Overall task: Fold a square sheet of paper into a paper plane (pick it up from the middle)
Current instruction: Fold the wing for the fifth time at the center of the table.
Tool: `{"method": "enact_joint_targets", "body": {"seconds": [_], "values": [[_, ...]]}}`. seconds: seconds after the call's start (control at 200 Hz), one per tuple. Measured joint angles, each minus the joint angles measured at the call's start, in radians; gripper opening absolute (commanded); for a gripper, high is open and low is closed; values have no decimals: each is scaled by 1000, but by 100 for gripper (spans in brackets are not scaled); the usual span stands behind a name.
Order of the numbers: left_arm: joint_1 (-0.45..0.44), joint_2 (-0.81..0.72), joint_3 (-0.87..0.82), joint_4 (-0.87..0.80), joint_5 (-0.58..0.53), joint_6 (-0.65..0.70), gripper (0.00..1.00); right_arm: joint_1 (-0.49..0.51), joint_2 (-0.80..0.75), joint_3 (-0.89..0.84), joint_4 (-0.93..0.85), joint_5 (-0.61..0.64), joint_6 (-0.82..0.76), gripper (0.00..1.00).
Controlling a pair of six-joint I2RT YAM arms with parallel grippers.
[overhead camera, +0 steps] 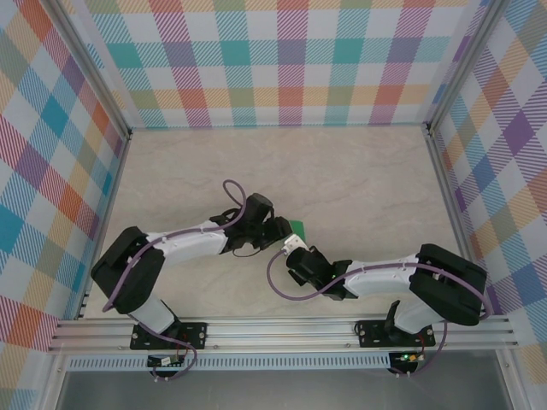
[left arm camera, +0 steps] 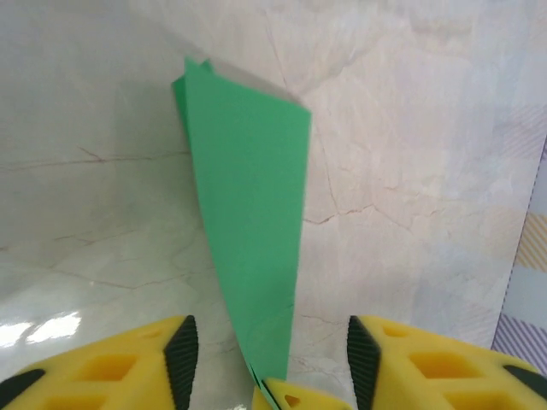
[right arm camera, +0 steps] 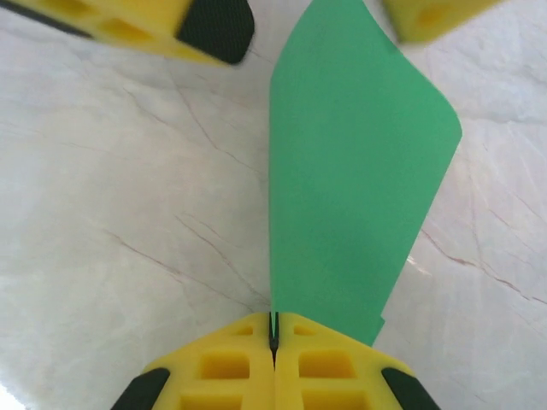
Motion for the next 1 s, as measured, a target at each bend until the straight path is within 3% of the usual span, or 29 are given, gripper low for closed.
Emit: {"method": "enact_joint_targets", "body": {"seconds": [0.355,1.0], "values": [[2,-193,-36,-135,-180,0,60,-113,-39,-34,76,-257,8,0],[2,-111,-83,3,-92,-4,47,-353,-51,-136,230,-645,251,0]]}}
